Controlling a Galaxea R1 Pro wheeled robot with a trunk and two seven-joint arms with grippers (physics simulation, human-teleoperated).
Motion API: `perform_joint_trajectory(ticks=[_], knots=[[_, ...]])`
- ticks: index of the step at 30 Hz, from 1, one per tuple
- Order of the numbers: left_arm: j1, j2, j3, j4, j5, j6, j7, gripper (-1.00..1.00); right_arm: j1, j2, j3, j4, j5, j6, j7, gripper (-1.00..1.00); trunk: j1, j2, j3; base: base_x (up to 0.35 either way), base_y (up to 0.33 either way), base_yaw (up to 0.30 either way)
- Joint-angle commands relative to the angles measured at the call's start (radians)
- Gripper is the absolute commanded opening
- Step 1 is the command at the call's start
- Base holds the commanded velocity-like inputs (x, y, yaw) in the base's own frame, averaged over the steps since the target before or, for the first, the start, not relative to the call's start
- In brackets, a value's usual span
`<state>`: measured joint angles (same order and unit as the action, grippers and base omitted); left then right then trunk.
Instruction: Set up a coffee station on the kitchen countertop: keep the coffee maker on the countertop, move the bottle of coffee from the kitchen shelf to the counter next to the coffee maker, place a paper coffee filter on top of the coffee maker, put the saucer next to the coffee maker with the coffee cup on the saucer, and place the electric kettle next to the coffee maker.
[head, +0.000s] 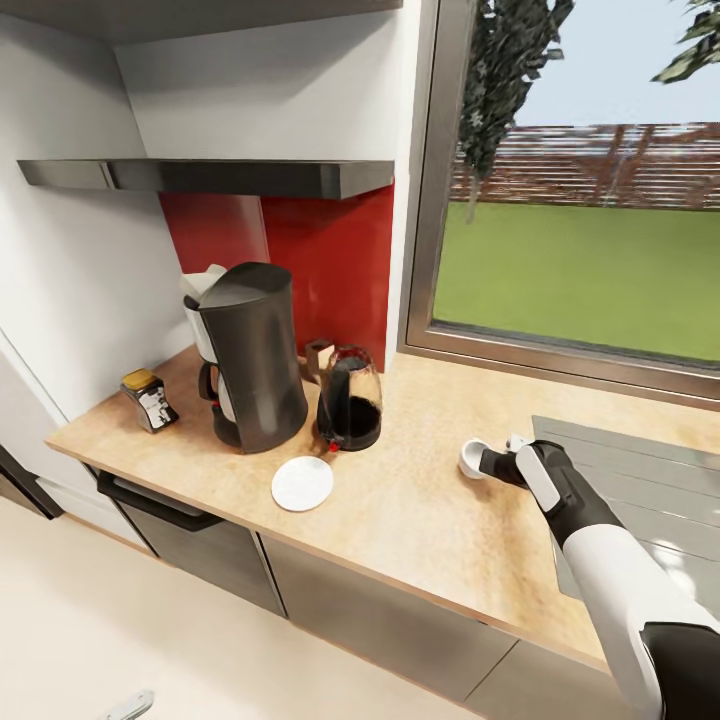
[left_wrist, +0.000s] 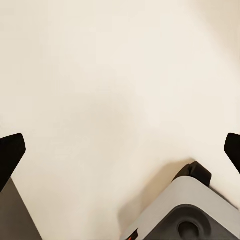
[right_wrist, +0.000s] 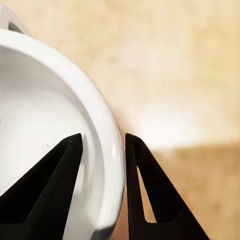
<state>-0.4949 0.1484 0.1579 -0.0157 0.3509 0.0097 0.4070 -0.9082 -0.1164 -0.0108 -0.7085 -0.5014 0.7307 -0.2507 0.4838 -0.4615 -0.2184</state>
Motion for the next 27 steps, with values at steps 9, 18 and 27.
perform_joint_trajectory(ticks=[9,18,27], knots=[[-0.001,0.000,0.008,-0.001,-0.003,0.001,0.003,1.00,0.001,0.000,0.000,0.000,-0.003,0.006,-0.010,-1.00,0.001,-0.001,-0.002,0.000,0.000,0.000],[-0.001,0.000,0.008,-0.001,-0.003,0.001,0.005,1.00,0.000,0.000,0.000,-0.010,-0.004,0.007,-0.006,-1.00,0.001,-0.001,0.005,0.000,0.000,0.001],[-0.001,-0.001,0.008,-0.001,-0.003,-0.001,0.002,1.00,0.000,0.002,0.000,-0.004,-0.003,0.007,-0.007,-1.00,0.001,-0.001,0.020,0.000,0.000,0.055]])
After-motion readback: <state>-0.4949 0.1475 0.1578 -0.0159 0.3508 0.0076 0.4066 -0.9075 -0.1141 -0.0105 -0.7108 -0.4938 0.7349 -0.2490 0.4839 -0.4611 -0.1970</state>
